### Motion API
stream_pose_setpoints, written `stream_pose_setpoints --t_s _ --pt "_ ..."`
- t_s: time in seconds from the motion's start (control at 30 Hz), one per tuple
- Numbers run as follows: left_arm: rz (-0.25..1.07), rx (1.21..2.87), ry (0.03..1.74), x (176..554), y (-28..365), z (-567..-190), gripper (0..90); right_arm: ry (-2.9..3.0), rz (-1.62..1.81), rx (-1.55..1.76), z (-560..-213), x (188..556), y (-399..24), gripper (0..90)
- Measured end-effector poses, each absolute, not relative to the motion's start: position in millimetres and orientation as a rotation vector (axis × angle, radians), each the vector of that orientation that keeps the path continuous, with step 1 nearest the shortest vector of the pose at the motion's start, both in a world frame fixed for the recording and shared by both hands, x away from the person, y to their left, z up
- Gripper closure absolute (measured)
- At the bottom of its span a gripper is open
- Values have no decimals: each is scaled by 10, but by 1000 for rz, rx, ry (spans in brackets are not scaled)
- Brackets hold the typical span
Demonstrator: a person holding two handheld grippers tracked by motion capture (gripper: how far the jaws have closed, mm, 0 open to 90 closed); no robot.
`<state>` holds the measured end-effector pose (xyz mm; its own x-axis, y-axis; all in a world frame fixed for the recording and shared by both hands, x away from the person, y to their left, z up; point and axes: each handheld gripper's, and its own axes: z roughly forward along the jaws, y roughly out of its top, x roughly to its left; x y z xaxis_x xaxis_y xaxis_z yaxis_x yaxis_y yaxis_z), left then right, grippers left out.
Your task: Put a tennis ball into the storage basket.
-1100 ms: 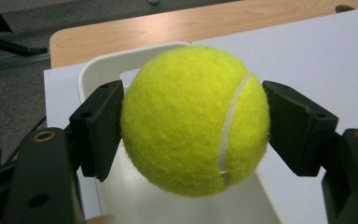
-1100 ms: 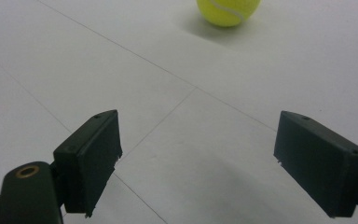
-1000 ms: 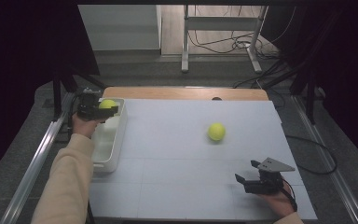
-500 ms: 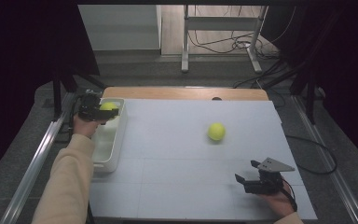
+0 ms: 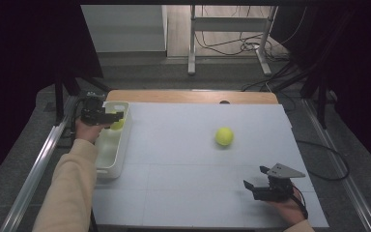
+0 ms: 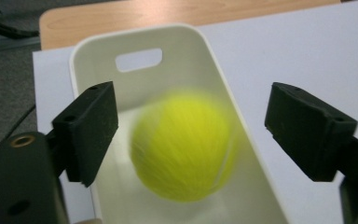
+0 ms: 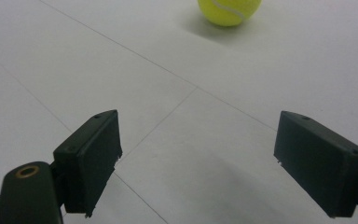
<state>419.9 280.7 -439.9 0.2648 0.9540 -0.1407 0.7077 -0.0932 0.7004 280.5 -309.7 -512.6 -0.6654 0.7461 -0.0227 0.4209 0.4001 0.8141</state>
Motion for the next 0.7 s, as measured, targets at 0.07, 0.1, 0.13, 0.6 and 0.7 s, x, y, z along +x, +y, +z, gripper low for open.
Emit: stream_pose_setpoints --t_s 0.07,0.1,0.13,0.6,0.7 --pt "466 1850 1507 4189 2800 -4387 150 2278 1159 1004 -5126 2804 -3097 153" --pt "477 1851 1497 4183 2803 -4376 150 2278 1160 1003 -5126 2805 -3098 154" --pt "479 1847 1486 4172 2802 -4364 149 2277 1160 1004 -5126 2805 -3099 153" --pt "481 1833 1391 3995 2768 -4286 148 2275 1161 1005 -5123 2803 -3099 154" --pt "461 1827 1360 3936 2753 -4285 150 2274 1156 1006 -5122 2802 -3098 154"
